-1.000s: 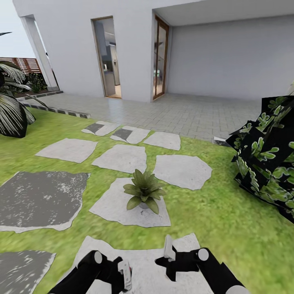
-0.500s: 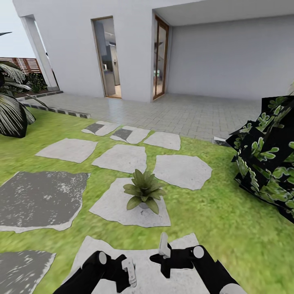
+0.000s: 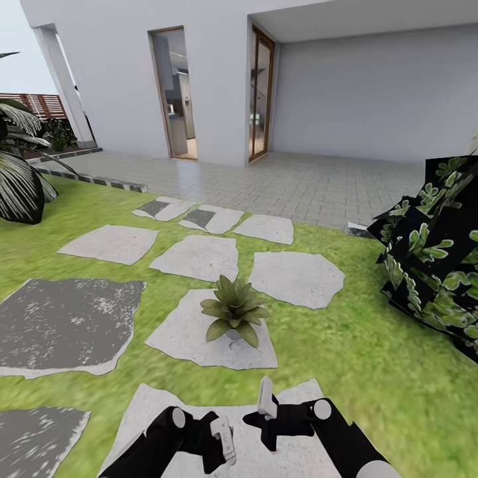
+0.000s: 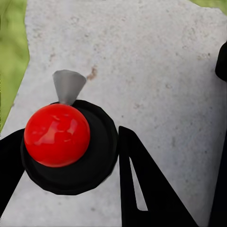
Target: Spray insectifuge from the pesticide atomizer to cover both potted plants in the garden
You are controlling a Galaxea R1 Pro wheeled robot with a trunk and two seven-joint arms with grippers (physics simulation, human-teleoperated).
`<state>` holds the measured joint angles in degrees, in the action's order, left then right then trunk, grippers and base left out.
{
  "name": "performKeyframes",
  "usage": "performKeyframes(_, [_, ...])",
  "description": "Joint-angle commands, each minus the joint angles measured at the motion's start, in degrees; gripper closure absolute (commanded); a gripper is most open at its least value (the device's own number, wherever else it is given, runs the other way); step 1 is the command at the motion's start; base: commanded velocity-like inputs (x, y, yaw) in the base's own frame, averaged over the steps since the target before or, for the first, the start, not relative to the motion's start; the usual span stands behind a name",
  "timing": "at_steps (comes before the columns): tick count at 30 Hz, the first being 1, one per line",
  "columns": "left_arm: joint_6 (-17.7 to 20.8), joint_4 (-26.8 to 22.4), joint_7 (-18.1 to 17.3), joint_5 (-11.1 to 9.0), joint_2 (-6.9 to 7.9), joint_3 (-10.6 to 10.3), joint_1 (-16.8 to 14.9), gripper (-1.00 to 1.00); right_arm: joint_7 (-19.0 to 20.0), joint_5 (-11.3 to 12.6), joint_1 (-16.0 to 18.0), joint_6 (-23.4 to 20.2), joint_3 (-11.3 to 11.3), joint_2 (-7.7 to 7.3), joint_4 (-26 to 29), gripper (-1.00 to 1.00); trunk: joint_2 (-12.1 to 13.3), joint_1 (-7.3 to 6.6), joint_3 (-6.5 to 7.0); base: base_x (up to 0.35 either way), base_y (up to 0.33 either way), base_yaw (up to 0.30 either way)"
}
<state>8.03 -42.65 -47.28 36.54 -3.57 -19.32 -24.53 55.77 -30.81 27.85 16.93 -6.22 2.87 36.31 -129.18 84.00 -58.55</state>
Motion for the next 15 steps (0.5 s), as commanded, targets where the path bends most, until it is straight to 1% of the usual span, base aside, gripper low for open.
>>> performKeyframes(1, [0.5,-0.1,-0.3,0.1,-0.03,0.0,0.0,1.0,0.0,-0.5,0.0,0.3,0.1,0.02,0.1,1.0,0.0,-0.01,-0.05,0.0,0.0,0.0])
performKeyframes(5, [0.5,-0.1,-0.1,0.1,-1.06,0.0,-0.1,1.0,0.0,-0.5,0.0,0.3,0.1,0.03,0.1,1.0,0.0,-0.01,-0.05,0.0,0.0,0.0])
performKeyframes(7, [0.5,-0.2,-0.1,0.0,-1.34,0.0,-0.1,1.0,0.0,-0.5,0.0,0.3,0.1,0.03,0.1,1.0,0.0,-0.01,-0.05,0.0,0.0,0.0])
performKeyframes(12, [0.4,-0.2,0.0,0.0,-1.43,0.1,-0.1,1.0,0.0,-0.5,0.0,0.3,0.1,0.03,0.1,1.0,0.0,-0.01,-0.05,0.0,0.0,0.0])
performKeyframes(15, [0.4,-0.5,0.7,0.0,-1.4,0.1,-0.1,1.0,0.0,-0.5,0.0,0.3,0.1,0.03,0.1,1.0,0.0,-0.01,-0.05,0.0,0.0,0.0])
